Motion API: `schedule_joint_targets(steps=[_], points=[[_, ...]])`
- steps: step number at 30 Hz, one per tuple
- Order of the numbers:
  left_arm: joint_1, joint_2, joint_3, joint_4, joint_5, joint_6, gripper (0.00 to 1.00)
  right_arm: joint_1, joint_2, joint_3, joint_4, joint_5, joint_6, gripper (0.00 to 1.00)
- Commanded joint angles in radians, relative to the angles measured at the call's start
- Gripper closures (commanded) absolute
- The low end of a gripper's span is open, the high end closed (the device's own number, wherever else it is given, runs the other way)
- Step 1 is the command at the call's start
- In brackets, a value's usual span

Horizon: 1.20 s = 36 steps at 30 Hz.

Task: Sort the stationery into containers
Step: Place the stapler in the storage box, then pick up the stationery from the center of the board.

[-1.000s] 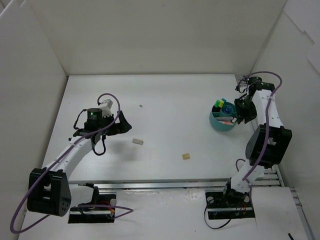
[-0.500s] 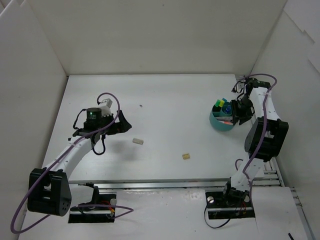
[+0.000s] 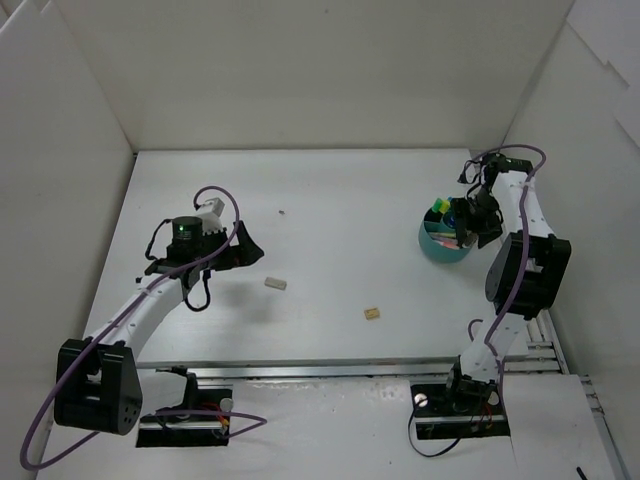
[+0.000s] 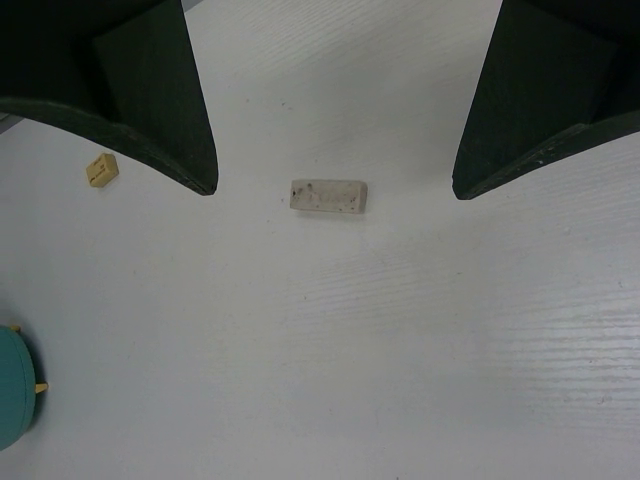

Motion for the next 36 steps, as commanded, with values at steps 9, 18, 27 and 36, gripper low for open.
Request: schedule_joint_targets(steps=[9,18,27,36], points=[[-0.002,-0.033,-0.005,0.106,0.056,-0.019,0.00,0.056,-0.045,0.058,-0.023,-0.023,0.025,0.42],[-0.013,-0.054,-0.007,0.081,0.033,-0.028,0.00,0.033,-0.220,0.039,0.003,0.051,0.089,0.38],[-0.103,0.037,0.050,-0.049,-0.100,-0.117,0.00,0.036,-0.404,-0.008,0.108,0.131,0.172,0.02],[-0.255,0.171,0.114,-0.124,-0.333,-0.181,0.01,0.394,-0.470,-0.166,0.262,0.273,0.201,0.02]])
